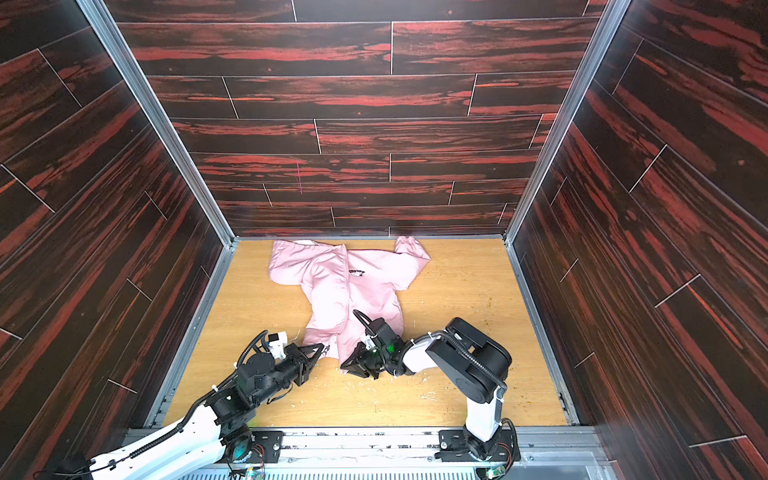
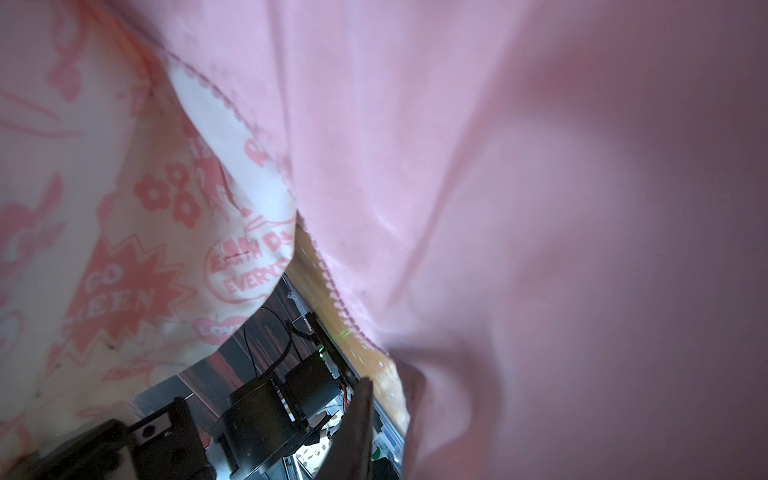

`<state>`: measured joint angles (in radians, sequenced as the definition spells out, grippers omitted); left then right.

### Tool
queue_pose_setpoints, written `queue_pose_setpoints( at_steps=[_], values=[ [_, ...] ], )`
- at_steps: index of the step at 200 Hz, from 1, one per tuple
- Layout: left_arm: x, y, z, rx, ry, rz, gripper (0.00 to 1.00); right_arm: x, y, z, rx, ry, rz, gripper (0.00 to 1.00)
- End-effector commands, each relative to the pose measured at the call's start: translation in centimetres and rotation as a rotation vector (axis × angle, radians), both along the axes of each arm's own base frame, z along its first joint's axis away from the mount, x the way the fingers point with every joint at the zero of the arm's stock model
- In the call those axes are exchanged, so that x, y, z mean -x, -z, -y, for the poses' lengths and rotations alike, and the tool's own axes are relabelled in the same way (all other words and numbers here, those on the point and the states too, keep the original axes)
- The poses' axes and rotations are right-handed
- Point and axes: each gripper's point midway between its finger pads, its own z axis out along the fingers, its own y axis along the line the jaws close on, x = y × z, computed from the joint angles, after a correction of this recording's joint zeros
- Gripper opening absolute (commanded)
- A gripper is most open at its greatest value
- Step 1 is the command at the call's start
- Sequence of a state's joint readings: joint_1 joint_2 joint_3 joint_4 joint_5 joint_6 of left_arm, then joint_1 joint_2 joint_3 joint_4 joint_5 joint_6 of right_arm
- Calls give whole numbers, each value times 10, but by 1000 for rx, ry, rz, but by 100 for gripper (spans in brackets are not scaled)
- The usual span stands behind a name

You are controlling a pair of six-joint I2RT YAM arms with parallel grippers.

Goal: Zip up the jacket

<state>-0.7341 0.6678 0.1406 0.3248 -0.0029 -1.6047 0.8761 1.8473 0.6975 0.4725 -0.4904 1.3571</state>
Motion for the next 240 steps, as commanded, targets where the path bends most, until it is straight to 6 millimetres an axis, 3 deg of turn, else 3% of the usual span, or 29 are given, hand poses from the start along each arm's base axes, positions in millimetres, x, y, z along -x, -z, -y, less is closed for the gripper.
queue_pose_setpoints(
  at_steps=[1,55,90,164,208,240],
  values=[
    [-3,-16,1,26,-6,25,0,6,16,1,36,-1,-48,20],
    [-2,-16,1,24,-4,25,0,5,16,-1,30,-4,-47,14],
    [-2,-17,-1,24,-8,27,0,2,8,-4,8,-13,-18,0],
    [-4,-20,-7,21,-39,40,0,-9,-17,6,27,-27,70,0],
    [-6,-21,-2,18,-28,42,0,-7,0,14,147,-64,41,2],
    [-7,-22,4,19,-2,37,0,-3,9,16,164,-68,11,10]
  ],
)
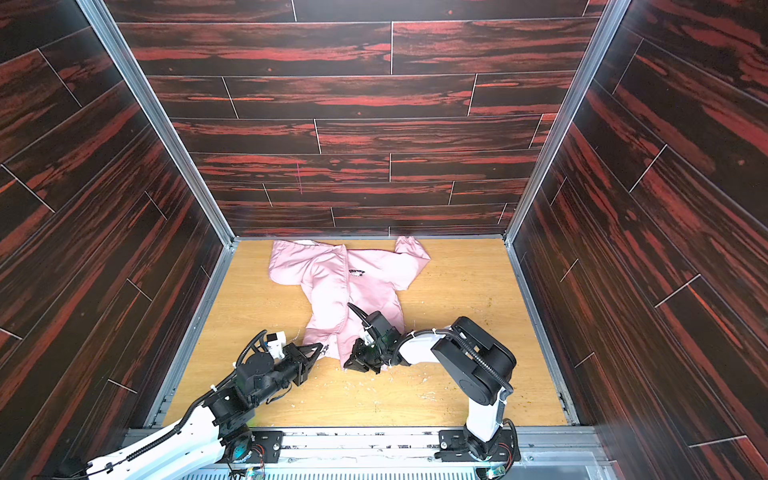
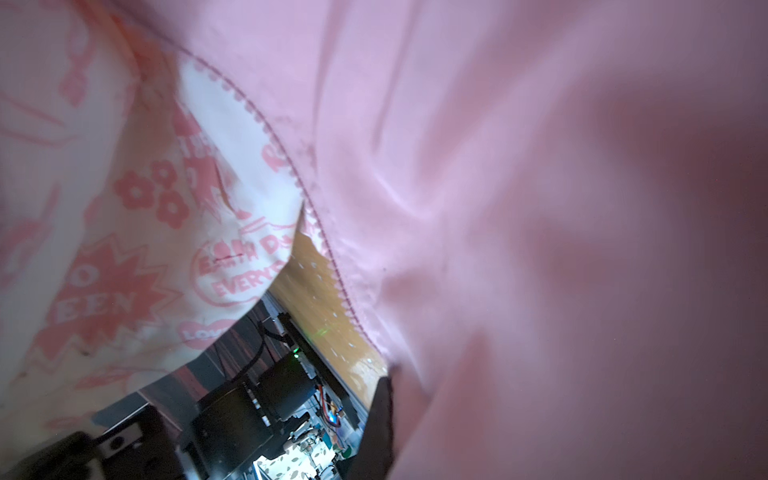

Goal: Zip up the jacket

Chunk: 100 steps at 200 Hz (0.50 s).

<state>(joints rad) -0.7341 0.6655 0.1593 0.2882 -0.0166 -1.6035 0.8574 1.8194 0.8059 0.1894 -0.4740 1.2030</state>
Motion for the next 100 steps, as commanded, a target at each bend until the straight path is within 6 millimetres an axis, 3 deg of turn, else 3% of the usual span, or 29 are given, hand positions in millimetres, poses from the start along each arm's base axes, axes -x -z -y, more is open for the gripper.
queue_pose_setpoints(
  at_steps=[1,57,100],
  values=[
    [-5,-21,6,33,12,45,0,3,11,8,57,-3,-22,10],
    [-5,-20,7,30,15,40,0,7,13,-1,30,-25,-42,22],
    [-5,-20,8,30,18,39,0,8,13,-7,17,-38,-51,23]
  ],
)
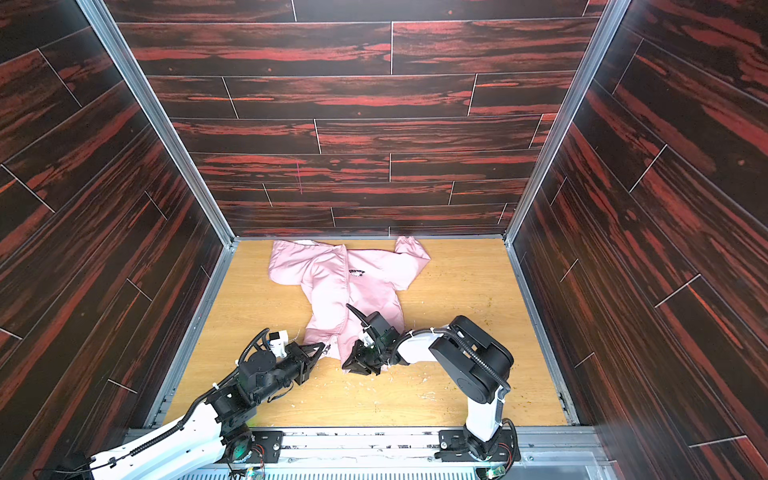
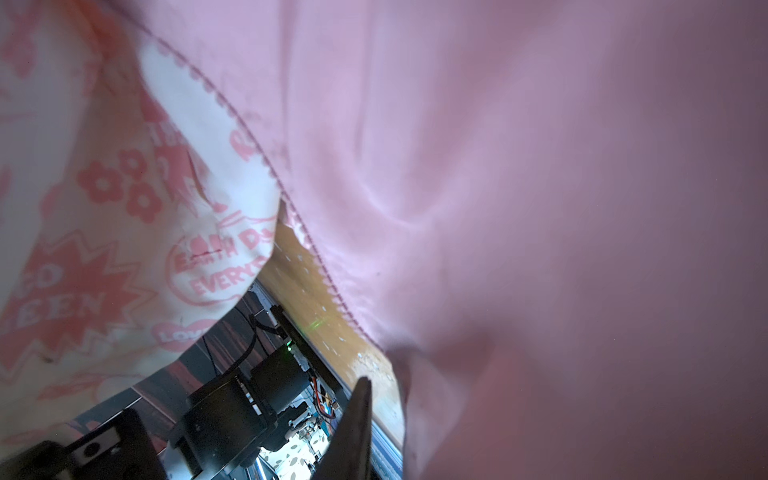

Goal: Zip up the jacket

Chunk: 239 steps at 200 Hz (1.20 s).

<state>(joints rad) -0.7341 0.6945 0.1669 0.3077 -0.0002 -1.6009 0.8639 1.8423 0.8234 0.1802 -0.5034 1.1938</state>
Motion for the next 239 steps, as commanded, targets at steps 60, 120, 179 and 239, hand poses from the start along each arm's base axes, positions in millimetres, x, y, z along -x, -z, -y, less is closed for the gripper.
queue_pose_setpoints(
  at_steps=[60,120,179,239],
  values=[
    [-4,-19,1,31,-6,42,0,4,14,-5,22,-15,-42,15],
    [-3,-16,-7,3,-39,27,0,0,6,-5,15,-22,-12,0],
    [0,-31,-18,-131,-36,55,0,-35,-34,24,130,15,139,0],
    [-12,-37,-15,-279,-25,-13,0,-86,-81,72,359,126,317,0]
  ],
)
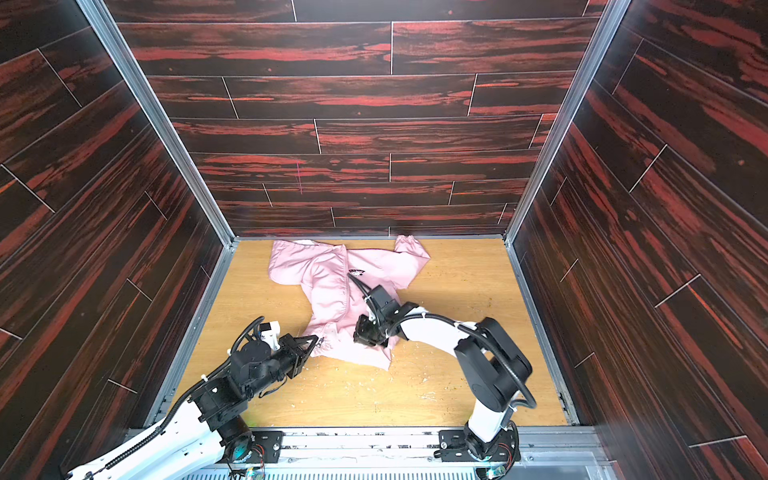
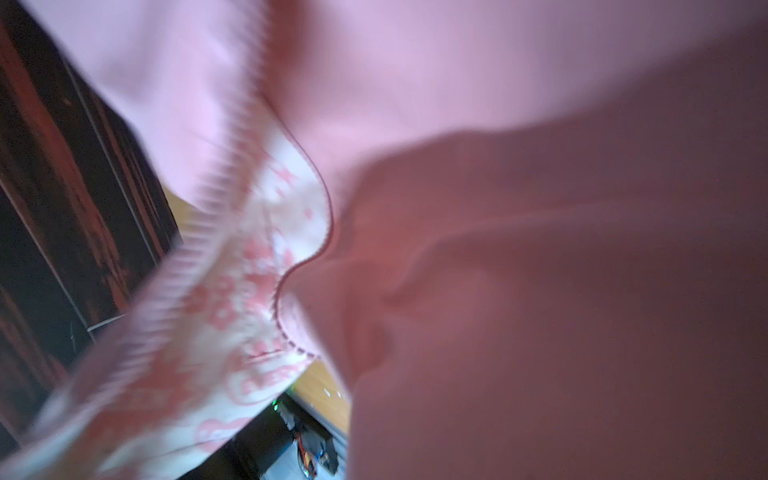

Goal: Zip up the jacket

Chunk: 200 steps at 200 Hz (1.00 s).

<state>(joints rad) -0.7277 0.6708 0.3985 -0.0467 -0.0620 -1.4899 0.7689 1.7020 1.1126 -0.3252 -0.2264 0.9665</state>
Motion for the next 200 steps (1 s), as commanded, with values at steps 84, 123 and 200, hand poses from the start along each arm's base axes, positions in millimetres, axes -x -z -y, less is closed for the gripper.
queue_pose_setpoints(
  at_steps=[84,123,200],
  values=[
    [-33,-38,6,-92,-24,212,0,-27,-44,30,107,-77,139,0],
    [-38,-72,6,25,-60,398,0,-22,-91,3,-209,-138,192,0],
    [-48,-143,29,158,-10,672,0,-33,-211,-25,-605,-150,413,0]
  ],
)
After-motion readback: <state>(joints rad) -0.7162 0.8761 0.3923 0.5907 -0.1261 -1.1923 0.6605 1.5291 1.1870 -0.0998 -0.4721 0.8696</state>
